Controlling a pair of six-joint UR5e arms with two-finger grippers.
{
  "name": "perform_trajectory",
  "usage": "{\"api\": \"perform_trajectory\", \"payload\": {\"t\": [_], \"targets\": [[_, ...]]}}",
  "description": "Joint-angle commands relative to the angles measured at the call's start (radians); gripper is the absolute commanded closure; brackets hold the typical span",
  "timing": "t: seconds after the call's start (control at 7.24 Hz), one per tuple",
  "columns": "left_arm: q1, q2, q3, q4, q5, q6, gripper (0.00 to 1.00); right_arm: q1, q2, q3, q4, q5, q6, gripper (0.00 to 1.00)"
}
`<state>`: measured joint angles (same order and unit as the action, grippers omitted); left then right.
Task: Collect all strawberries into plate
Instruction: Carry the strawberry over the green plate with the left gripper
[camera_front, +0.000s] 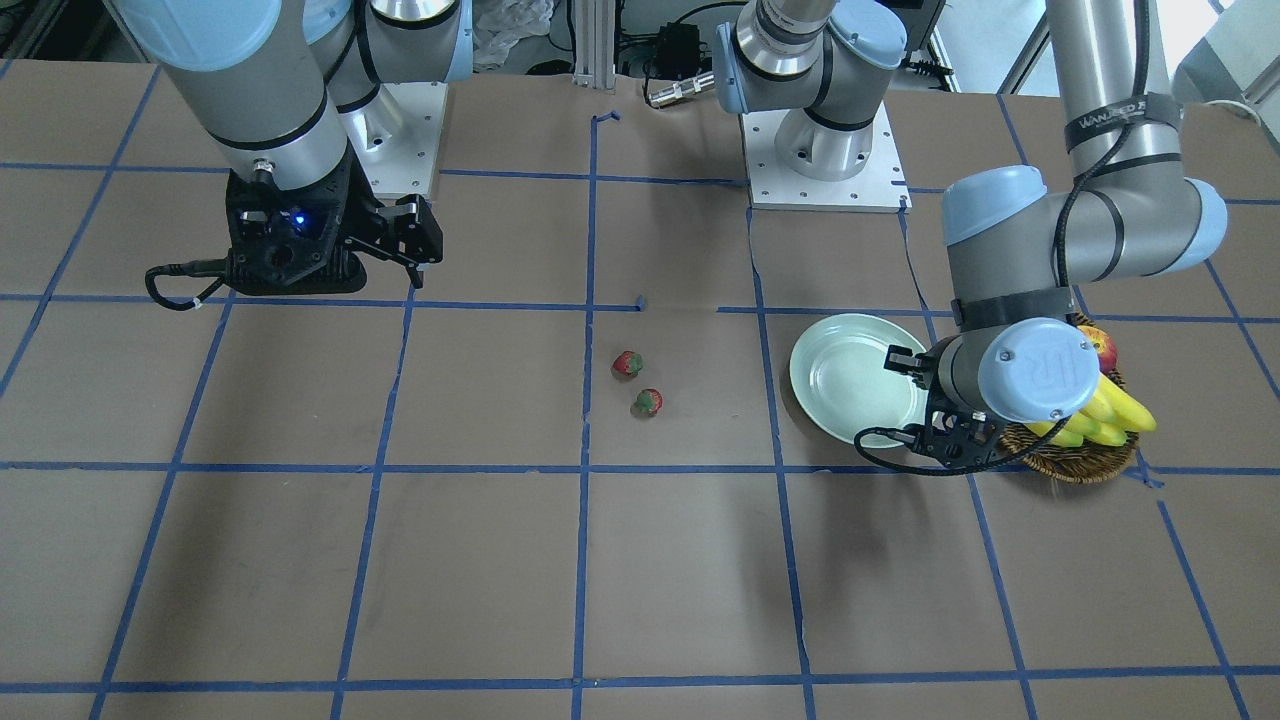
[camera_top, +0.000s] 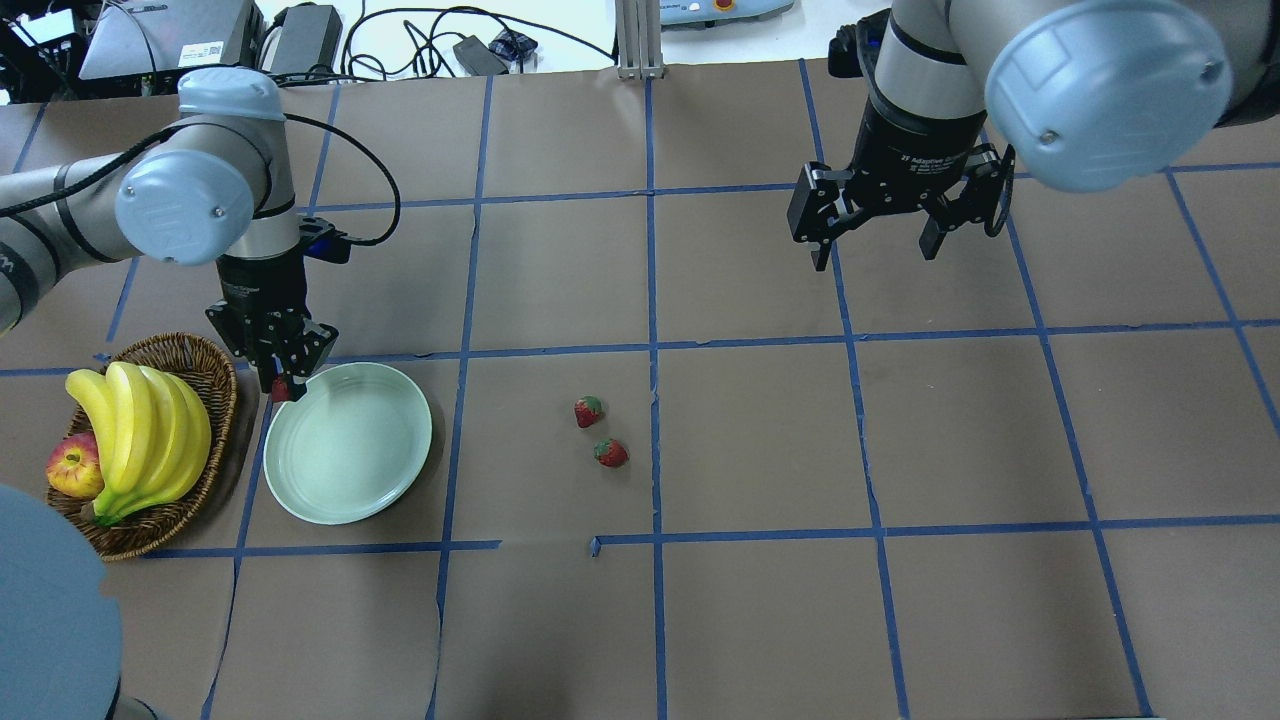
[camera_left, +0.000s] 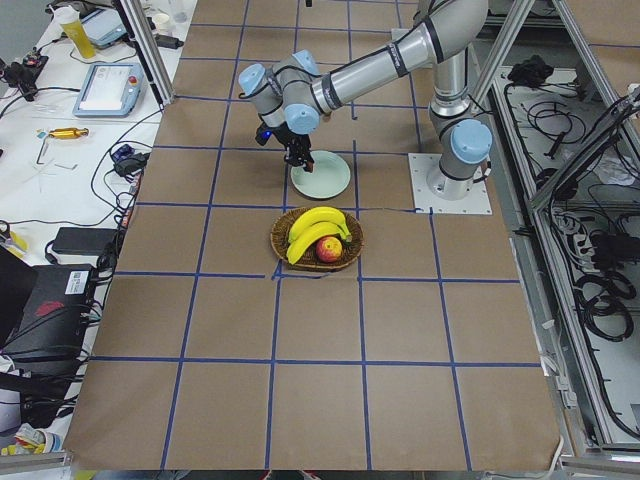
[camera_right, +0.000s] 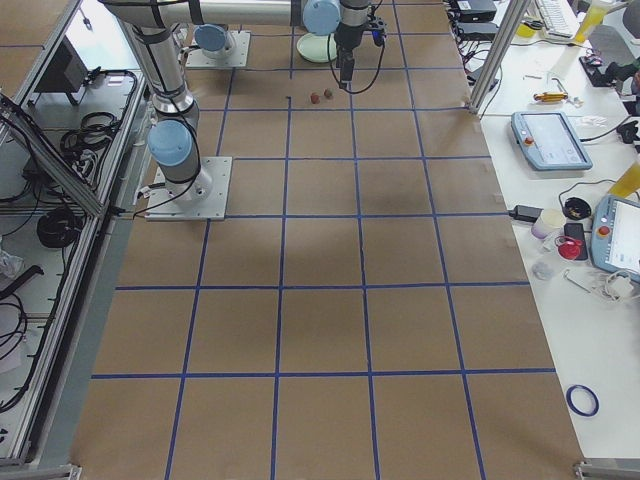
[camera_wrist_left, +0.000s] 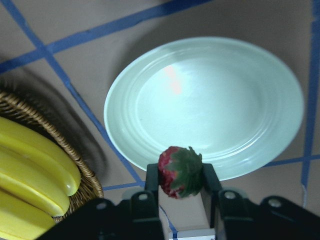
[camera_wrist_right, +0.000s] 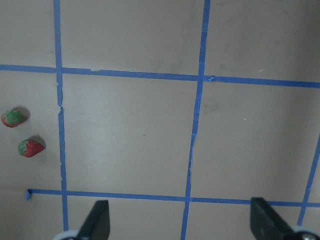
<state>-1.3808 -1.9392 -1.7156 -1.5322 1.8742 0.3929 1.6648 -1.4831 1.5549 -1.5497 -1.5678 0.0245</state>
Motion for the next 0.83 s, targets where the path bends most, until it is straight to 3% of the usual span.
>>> {"api": "perform_trajectory", "payload": {"t": [0.0,0.28,0.41,0.55,0.69], "targets": [[0.019,-0.026,-0.059,0.085,0.002,0.005,1.0,0.003,0.003,0.001,-0.001,0.002,0.0,0.0],[0.017,-0.041,-0.071,0.118,-0.023,-0.002,1.0,0.004,0.003,0.001,-0.001,0.002,0.0,0.0],[0.017,-0.041,-0.073,0.118,-0.058,0.0,0.58,0.003,0.003,0.001,-0.001,0.002,0.0,0.0],[0.016,-0.04,-0.07,0.121,-0.056,0.0,0.22,0.003,0.003,0.001,-0.004,0.002,0.0,0.0],[0.008,-0.012,-0.064,0.121,-0.056,0.001,0.07,0.003,0.003,0.001,-0.004,0.002,0.0,0.0]]}}
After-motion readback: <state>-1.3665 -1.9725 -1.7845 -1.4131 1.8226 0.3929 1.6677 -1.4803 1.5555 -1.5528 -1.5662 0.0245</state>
